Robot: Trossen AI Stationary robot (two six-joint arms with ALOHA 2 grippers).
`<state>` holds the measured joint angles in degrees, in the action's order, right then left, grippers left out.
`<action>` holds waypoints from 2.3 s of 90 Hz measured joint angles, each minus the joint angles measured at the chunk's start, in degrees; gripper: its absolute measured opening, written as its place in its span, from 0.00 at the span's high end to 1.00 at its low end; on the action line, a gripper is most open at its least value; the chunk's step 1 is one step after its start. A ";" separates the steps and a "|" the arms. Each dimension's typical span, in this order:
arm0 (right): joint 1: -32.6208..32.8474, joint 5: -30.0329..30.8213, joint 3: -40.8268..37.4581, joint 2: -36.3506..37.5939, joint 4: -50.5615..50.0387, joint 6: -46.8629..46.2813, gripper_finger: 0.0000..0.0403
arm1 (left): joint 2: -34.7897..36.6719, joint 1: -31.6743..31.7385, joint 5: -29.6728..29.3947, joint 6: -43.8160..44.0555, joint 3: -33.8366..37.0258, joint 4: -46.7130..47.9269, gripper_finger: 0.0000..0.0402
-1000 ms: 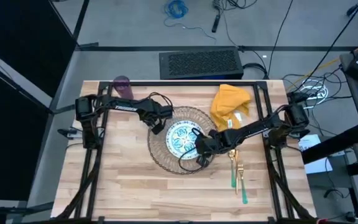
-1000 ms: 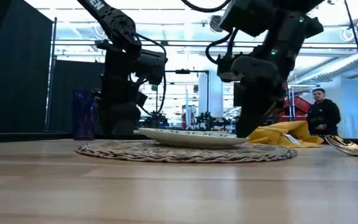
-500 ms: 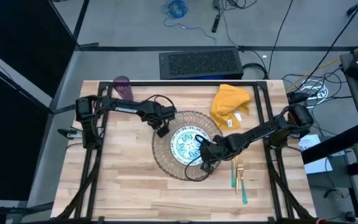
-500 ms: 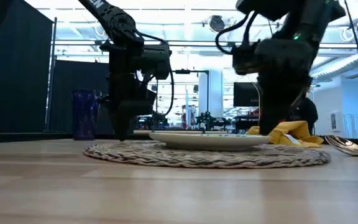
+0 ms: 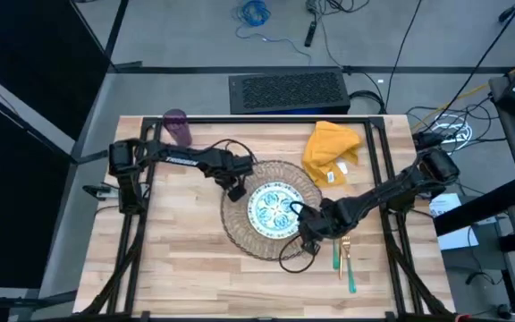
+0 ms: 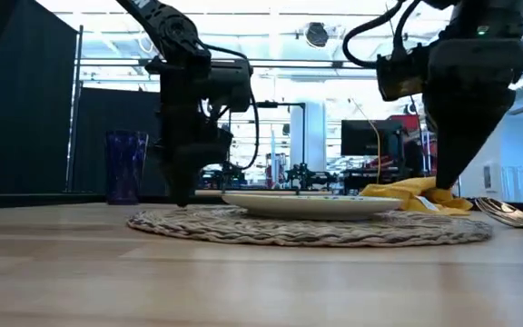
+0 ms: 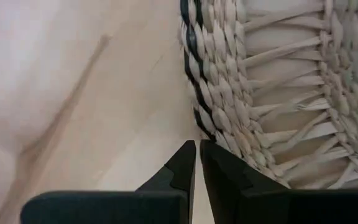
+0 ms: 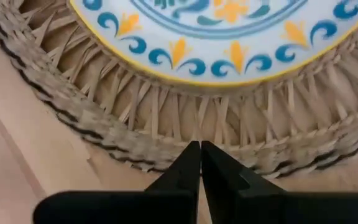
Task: Set table place
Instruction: Put the white patterned plate on the tablemat
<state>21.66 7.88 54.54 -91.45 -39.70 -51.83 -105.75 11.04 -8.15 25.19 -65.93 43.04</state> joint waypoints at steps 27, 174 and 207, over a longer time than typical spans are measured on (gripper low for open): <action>0.26 -0.60 0.02 -0.97 0.54 -0.87 1.00 | 0.00 -0.95 0.93 1.38 0.00 -2.31 0.96; -6.68 -14.14 0.68 -6.46 1.07 1.42 1.00 | 0.00 0.81 3.20 -1.59 -0.02 0.49 0.96; -7.77 -13.95 1.44 -6.41 0.54 2.18 1.00 | 1.68 -1.61 6.54 -1.60 -0.62 0.30 0.96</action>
<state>13.89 -6.07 55.99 -97.86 -39.16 -49.65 -104.07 9.43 -1.62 23.59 -66.55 43.33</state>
